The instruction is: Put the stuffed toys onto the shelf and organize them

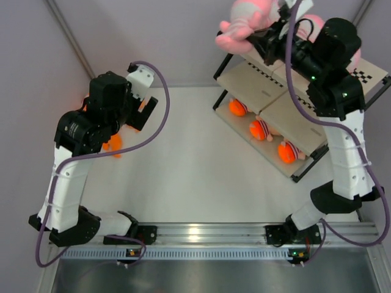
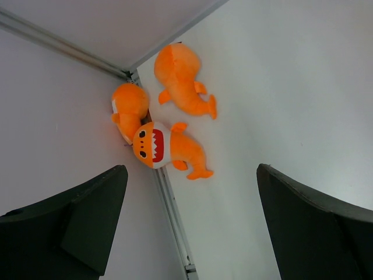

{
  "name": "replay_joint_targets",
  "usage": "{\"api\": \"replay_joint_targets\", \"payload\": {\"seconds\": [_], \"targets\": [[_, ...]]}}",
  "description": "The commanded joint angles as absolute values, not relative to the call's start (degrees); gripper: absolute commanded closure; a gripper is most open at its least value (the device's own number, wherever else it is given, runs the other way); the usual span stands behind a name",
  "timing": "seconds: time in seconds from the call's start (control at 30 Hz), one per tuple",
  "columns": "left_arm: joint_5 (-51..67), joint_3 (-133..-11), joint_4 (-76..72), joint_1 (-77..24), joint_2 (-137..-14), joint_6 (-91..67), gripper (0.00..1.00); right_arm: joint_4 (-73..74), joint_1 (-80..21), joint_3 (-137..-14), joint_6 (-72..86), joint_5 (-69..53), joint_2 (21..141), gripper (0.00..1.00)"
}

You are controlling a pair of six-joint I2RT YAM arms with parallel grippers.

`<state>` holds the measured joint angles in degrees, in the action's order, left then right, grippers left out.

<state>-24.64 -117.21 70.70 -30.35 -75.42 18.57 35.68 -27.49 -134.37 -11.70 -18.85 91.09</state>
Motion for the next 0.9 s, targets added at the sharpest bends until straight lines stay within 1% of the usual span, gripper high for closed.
{"api": "replay_joint_targets", "payload": {"seconds": [0.0, 0.13, 0.17, 0.23, 0.27, 0.37, 0.53, 0.6, 0.7, 0.77, 0.87], "targets": [[-22.2, -115.3, 69.1, -30.2, -76.3, 19.2, 0.02, 32.0, -21.3, -135.7, -12.1, -17.3, 83.1, 1.00], [-19.3, -110.8, 68.4, -30.2, -76.6, 19.9, 0.02, 35.7, -15.0, -135.5, -17.6, -10.6, 77.3, 1.00], [-18.9, -109.4, 67.9, -30.2, -76.4, 20.4, 0.02, 37.0, -13.5, -135.2, -19.7, -5.6, 75.5, 1.00], [-18.6, -108.8, 67.9, -30.2, -76.6, 20.6, 0.02, 38.9, -12.6, -133.9, -21.6, -0.8, 73.7, 1.00], [-18.3, -108.6, 67.9, -30.2, -76.6, 20.7, 0.02, 40.3, -12.4, -132.7, -22.4, 4.1, 71.5, 1.00], [-16.0, -108.7, 67.9, -30.2, -76.6, 20.5, 0.02, 42.7, -12.1, -127.2, -25.0, 11.5, 67.5, 1.00], [-14.9, -107.5, 67.9, -30.2, -76.6, 20.4, 0.02, 52.7, -11.9, -126.6, -23.8, 16.8, 65.5, 1.00], [-14.2, -107.1, 67.9, -30.2, -76.6, 20.0, 0.02, 53.1, -12.0, -122.4, -22.9, 19.5, 63.0, 1.00], [-12.7, -106.9, 67.9, -30.3, -76.7, 19.2, 0.02, 51.6, -11.9, -116.3, -23.6, 17.8, 59.3, 1.00], [-12.2, -106.7, 67.9, -30.3, -76.6, 19.0, 0.02, 53.0, -12.0, -115.5, -23.7, 14.7, 58.1, 1.00], [-11.3, -106.6, 67.9, -30.3, -76.2, 18.7, 0.02, 54.9, -11.9, -114.3, -23.2, 16.2, 56.5, 1.00]]}}
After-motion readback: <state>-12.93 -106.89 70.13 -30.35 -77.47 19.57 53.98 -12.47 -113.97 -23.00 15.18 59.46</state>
